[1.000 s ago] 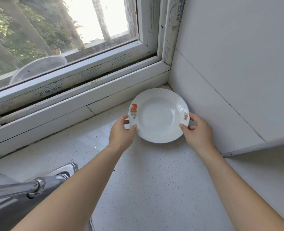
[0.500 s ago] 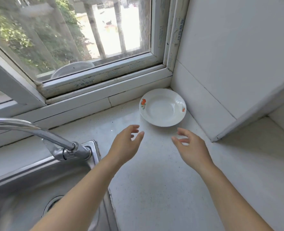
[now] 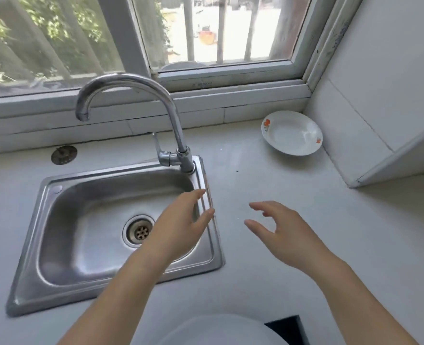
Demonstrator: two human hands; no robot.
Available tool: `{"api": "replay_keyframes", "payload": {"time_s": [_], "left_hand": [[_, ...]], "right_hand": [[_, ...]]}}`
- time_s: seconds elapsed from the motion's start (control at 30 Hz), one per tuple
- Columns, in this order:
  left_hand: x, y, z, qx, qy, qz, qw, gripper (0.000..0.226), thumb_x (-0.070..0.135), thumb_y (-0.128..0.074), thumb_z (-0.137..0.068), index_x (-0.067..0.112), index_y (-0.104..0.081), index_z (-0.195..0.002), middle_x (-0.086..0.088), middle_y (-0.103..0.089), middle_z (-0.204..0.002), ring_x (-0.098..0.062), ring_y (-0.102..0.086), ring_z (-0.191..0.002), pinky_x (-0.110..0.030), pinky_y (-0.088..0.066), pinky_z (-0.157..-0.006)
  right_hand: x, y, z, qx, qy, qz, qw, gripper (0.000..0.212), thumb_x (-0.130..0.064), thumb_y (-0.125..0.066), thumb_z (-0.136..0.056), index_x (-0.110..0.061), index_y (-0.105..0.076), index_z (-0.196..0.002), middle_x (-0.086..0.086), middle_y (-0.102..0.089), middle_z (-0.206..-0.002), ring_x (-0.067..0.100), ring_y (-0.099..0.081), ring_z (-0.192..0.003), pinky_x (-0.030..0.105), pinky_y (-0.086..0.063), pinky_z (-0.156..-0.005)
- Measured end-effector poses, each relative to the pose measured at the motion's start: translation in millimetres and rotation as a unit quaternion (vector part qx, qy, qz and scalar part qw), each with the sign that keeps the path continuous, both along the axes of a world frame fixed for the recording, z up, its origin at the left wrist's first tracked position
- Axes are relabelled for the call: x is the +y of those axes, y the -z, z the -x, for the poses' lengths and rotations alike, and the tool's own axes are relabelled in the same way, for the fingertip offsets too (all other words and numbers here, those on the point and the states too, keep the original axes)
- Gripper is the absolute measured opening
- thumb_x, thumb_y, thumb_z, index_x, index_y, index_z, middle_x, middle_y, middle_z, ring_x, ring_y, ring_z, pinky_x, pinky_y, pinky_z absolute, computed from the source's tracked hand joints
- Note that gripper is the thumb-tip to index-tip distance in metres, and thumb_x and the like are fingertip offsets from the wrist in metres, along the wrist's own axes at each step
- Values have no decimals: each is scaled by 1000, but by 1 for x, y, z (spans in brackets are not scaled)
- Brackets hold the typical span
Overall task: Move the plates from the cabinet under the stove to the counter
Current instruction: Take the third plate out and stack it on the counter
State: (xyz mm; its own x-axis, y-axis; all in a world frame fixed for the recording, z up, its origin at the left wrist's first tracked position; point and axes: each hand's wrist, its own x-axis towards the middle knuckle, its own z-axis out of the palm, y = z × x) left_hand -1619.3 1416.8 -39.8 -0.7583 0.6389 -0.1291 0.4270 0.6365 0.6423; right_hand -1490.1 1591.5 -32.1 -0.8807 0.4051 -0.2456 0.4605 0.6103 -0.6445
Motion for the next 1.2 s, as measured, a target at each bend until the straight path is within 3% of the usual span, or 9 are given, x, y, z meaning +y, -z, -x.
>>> {"api": "replay_keyframes", "payload": {"time_s": [0.17, 0.3, 0.37, 0.5, 0.67, 0.77, 0.87, 1.0, 1.2], "left_hand": [[-77, -5, -9, -3, -56, -7, 998, 46, 44, -50, -91, 29, -44, -135, 13, -47, -137, -6, -43, -122, -17, -30, -96], [-139, -12, -17, 11, -121, -24, 992, 39, 40, -53, -90, 31, -49, -128, 24, -49, -118, 9, -41, -101, -4, -26, -78], [-169, -15, -23, 8, -151, -37, 988, 35, 38, -53, -91, 32, -51, -125, 30, -47, -109, 11, -41, -99, -2, -30, -76], [-228, -19, -39, -25, -212, -31, 977, 41, 44, -49, -91, 37, -44, -131, 25, -45, -122, 4, -43, -109, -19, -34, -87], [-298, -23, -63, -39, -275, -46, 960, 43, 46, -48, -91, 37, -43, -132, 23, -45, -129, 3, -44, -114, -19, -35, -89], [-341, -24, -80, -23, -312, -38, 949, 42, 47, -47, -91, 38, -43, -131, 22, -46, -133, 4, -43, -117, -19, -35, -92], [-378, -25, -99, -22, -357, -32, 933, 42, 48, -45, -91, 39, -42, -132, 21, -47, -133, 2, -44, -117, -20, -36, -93], [-424, -23, -131, -20, -421, -28, 906, 42, 49, -44, -91, 38, -44, -131, 22, -49, -131, 2, -47, -113, -19, -35, -89], [-475, -19, -177, -14, -529, -47, 847, 38, 48, -46, -91, 38, -48, -127, 26, -52, -122, 4, -48, -111, -18, -34, -86]], "right_hand": [[-61, -10, 16, 9, -76, -22, 997, 44, -52, -52, -86, -34, -50, -126, -21, -49, -127, -3, -45, -113, 15, -32, -90], [-114, -18, 36, 28, -139, -31, 989, 43, -51, -53, -85, -33, -51, -125, -21, -51, -125, 0, -46, -114, 17, -34, -90], [-140, -22, 44, 35, -174, -34, 983, 44, -51, -53, -85, -34, -50, -125, -21, -52, -122, -1, -46, -113, 17, -33, -88], [-192, -27, 51, 52, -232, -44, 970, 43, -51, -53, -85, -35, -50, -125, -21, -52, -123, -1, -47, -111, 17, -34, -86], [-258, -31, 53, 65, -294, -38, 953, 41, -51, -54, -85, -35, -52, -123, -23, -53, -120, -6, -47, -107, 7, -33, -80], [-301, -37, 53, 72, -329, -12, 942, 40, -48, -56, -85, -32, -54, -122, -20, -55, -118, 0, -52, -106, 19, -40, -90], [-339, -43, 52, 89, -369, -4, 925, 39, -49, -55, -84, -32, -55, -120, -19, -57, -116, -2, -52, -101, 21, -42, -90], [-388, -45, 53, 101, -431, -5, 897, 38, -49, -55, -84, -34, -56, -119, -23, -56, -112, -9, -47, -94, 3, -35, -78], [-452, -49, 55, 97, -535, -15, 839, 39, -49, -54, -85, -34, -55, -121, -22, -56, -116, -3, -52, -97, 13, -40, -84]]}}
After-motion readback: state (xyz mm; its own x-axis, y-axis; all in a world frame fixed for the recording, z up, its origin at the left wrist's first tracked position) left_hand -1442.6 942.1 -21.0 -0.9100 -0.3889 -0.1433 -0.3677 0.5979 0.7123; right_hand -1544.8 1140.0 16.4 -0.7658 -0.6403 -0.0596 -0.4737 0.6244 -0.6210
